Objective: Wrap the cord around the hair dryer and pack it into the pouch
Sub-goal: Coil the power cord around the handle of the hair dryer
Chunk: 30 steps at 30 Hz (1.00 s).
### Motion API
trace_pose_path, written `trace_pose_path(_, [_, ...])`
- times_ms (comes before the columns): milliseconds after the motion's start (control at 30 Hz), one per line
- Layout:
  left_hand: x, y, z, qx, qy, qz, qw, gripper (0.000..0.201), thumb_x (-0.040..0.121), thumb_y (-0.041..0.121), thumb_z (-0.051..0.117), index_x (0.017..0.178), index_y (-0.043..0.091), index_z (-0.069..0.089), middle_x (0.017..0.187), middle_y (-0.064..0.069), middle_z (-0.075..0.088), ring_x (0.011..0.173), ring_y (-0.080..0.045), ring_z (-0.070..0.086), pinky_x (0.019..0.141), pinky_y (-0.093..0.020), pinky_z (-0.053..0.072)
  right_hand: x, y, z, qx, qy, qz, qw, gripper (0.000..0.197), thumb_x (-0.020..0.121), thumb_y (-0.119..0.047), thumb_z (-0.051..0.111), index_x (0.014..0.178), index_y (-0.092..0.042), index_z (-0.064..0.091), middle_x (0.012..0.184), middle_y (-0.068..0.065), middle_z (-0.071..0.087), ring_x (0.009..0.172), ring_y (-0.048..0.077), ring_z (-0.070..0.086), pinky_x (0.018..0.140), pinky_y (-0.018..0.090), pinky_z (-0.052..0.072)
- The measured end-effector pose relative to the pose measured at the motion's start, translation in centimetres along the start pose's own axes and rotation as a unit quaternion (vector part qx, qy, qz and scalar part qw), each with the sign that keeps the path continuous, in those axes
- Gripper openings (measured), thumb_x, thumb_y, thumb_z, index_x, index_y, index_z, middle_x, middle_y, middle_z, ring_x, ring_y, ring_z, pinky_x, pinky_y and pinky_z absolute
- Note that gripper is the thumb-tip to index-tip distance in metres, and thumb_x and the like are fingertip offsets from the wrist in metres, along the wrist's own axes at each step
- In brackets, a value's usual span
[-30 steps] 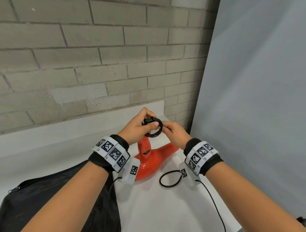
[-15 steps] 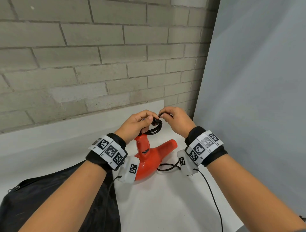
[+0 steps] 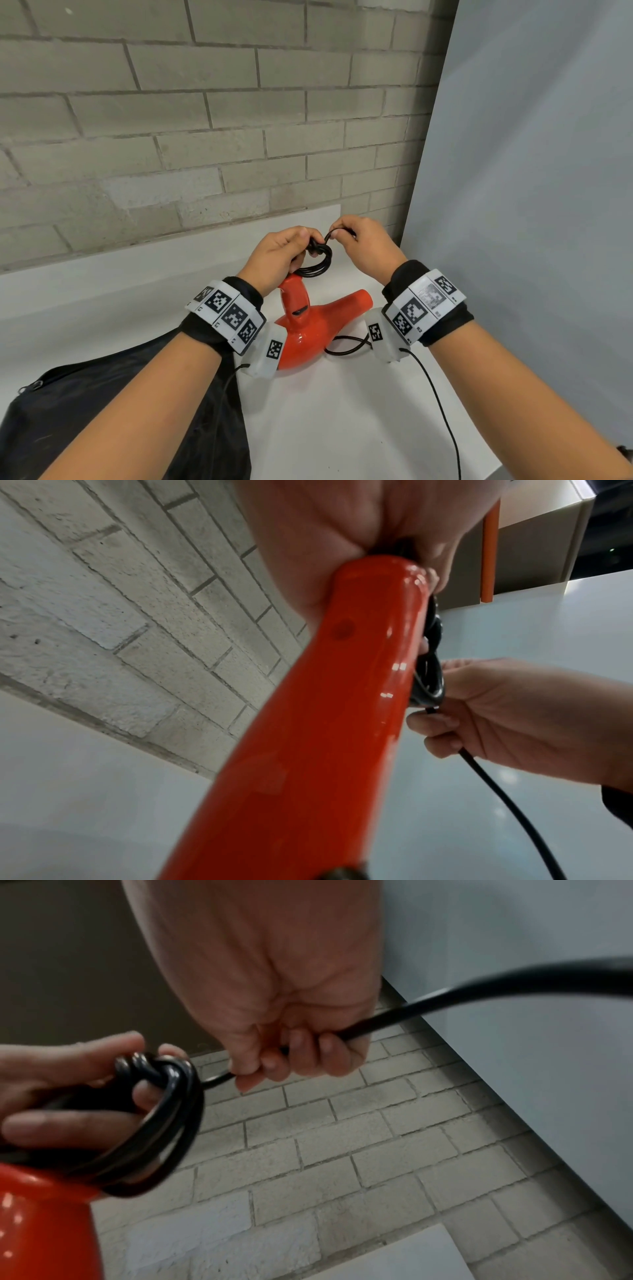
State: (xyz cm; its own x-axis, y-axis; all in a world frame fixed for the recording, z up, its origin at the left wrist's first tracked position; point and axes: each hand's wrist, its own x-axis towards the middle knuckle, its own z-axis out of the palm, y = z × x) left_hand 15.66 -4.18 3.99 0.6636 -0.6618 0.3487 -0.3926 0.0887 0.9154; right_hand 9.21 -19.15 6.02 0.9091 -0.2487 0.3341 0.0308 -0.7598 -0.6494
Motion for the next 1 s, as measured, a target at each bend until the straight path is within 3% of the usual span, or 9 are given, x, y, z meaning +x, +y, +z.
trace_pose_path(67, [0.1,0.2,0.2,-0.008,-0.011,-0.006,1.000,0.033,0.099,0.018,0.024,0.087,0.018,0.055,0.065,-0.002,0.050,0.039,-0.001,0.031,0.046,-0.014,0.026,0.0,-0.4,-0.1,-0.014,0.031,-0.011,0.999,0.021,0.094,-0.013,0.047,0.101,-0.004,0.064,0.083,0.002,0.058,0.064,0.004,0.046,0.058,0.007,0.035])
trace_pose_path(267, [0.0,0.4,0.2,-0.022,-0.051,-0.040,0.998,0.018,0.097,0.021,0.032,0.088,0.017,0.047,0.066,-0.003,0.041,0.040,-0.001,0.032,0.046,-0.013,0.028,-0.4,-1.3,0.1,-0.047,0.095,-0.035,0.994,0.020,0.092,-0.015,0.047,0.097,-0.008,0.066,0.098,0.008,0.067,0.089,0.022,0.059,0.080,0.036,0.050])
trace_pose_path(400, [0.1,0.5,0.3,-0.001,-0.066,-0.050,0.997,0.022,0.094,0.013,0.042,0.104,0.031,0.048,0.065,-0.001,0.036,0.042,0.000,0.032,0.047,-0.014,0.028,-0.8,-2.1,-0.1,-0.077,0.108,-0.056,0.990,0.021,0.093,-0.014,0.044,0.098,-0.010,0.064,0.099,0.007,0.065,0.092,0.022,0.058,0.082,0.040,0.050])
trace_pose_path(500, [0.2,0.7,0.3,-0.004,-0.084,-0.047,0.995,0.023,0.093,0.008,0.041,0.102,0.026,0.052,0.066,-0.001,0.035,0.043,-0.001,0.032,0.046,-0.011,0.028,-1.2,-2.9,-0.6,-0.107,0.110,-0.087,0.984,0.022,0.093,-0.014,0.043,0.099,-0.009,0.063,0.099,0.006,0.063,0.092,0.023,0.057,0.081,0.040,0.048])
trace_pose_path(600, [0.4,0.7,0.5,0.006,-0.071,-0.043,0.997,0.015,0.094,0.010,0.042,0.092,0.021,0.052,0.064,-0.002,0.035,0.044,-0.002,0.030,0.045,-0.014,0.027,-1.7,-3.6,-1.0,-0.169,0.107,-0.117,0.973,0.024,0.094,-0.017,0.042,0.101,-0.010,0.064,0.100,0.005,0.063,0.092,0.024,0.057,0.081,0.038,0.046])
trace_pose_path(700, [0.4,0.5,0.8,0.018,-0.043,-0.031,0.998,0.009,0.083,0.026,0.047,0.088,0.019,0.051,0.068,-0.004,0.040,0.045,-0.003,0.032,0.046,-0.017,0.028,-2.1,-3.9,-1.1,-0.186,0.098,-0.141,0.967,0.024,0.093,-0.017,0.043,0.101,-0.010,0.064,0.099,0.006,0.064,0.093,0.025,0.056,0.082,0.038,0.045])
trace_pose_path(767, [0.4,0.3,0.8,0.006,-0.028,-0.026,0.999,0.010,0.079,0.027,0.048,0.086,0.020,0.050,0.069,-0.004,0.041,0.045,-0.003,0.032,0.046,-0.017,0.029,-2.3,-3.7,-1.1,-0.139,0.086,-0.144,0.976,0.023,0.093,-0.017,0.045,0.100,-0.011,0.066,0.094,0.004,0.064,0.089,0.020,0.057,0.080,0.036,0.047])
trace_pose_path(867, [0.5,0.0,0.7,0.000,0.000,-0.022,1.000,0.001,0.081,0.025,0.052,0.081,0.024,0.051,0.070,0.001,0.041,0.053,-0.005,0.035,0.050,-0.017,0.033,-2.4,-2.4,-1.4,0.012,0.042,-0.099,0.994,0.026,0.096,-0.014,0.041,0.108,-0.012,0.065,0.076,-0.010,0.060,0.066,-0.002,0.051,0.066,0.011,0.042])
trace_pose_path(1000, [0.8,-0.4,0.6,0.019,0.040,-0.025,0.999,0.017,0.091,0.011,0.050,0.080,0.024,0.051,0.072,0.004,0.043,0.060,-0.008,0.037,0.055,-0.020,0.035,-3.0,1.2,-1.0,0.142,0.018,-0.003,0.990,0.031,0.099,-0.008,0.031,0.114,-0.010,0.058,0.070,-0.008,0.059,0.055,-0.001,0.052,0.055,0.007,0.042])
